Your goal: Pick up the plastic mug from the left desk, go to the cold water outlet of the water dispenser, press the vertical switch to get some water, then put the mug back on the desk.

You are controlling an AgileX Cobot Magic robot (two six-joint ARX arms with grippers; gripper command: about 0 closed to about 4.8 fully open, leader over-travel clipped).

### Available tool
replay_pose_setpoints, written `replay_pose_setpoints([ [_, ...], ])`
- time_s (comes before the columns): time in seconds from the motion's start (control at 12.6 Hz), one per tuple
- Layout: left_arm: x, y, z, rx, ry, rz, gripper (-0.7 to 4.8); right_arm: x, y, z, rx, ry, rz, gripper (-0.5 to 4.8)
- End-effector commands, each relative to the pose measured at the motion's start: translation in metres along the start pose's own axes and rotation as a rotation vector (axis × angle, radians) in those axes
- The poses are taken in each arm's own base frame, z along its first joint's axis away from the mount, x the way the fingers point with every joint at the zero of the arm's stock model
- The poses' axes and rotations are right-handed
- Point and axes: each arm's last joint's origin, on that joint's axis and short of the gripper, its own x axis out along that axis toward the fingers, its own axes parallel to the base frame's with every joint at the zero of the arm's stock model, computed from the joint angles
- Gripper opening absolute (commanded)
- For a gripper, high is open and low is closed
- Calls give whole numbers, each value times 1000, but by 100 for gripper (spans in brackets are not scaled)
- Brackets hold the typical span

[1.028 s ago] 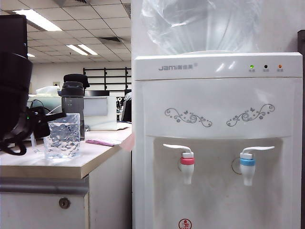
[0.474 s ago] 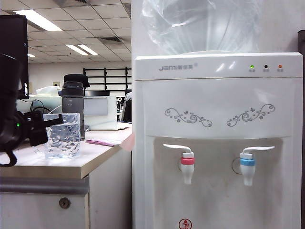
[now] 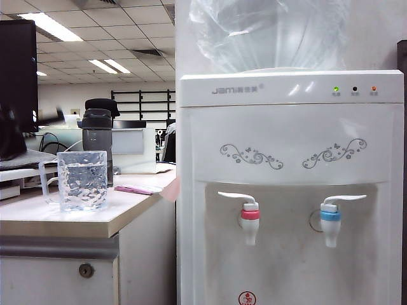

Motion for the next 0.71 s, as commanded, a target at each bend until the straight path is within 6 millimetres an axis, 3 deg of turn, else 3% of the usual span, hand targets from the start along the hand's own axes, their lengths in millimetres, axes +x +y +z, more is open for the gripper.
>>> replay_pose_setpoints([
  [0.08, -2, -6, 17, -64, -51, -104, -5, 0, 0, 2, 6, -13, -2, -1],
  [0.47, -6, -13, 34, 14, -90, -309, -5, 0, 0, 2, 6, -13, -2, -1],
  [0.63, -12, -15, 52, 115, -162, -399, 9, 0, 0, 2, 6, -14, -2, -1],
  [0.71, -24, 4, 82, 248, -122, -445, 35, 0, 0, 2, 6, -13, -2, -1],
])
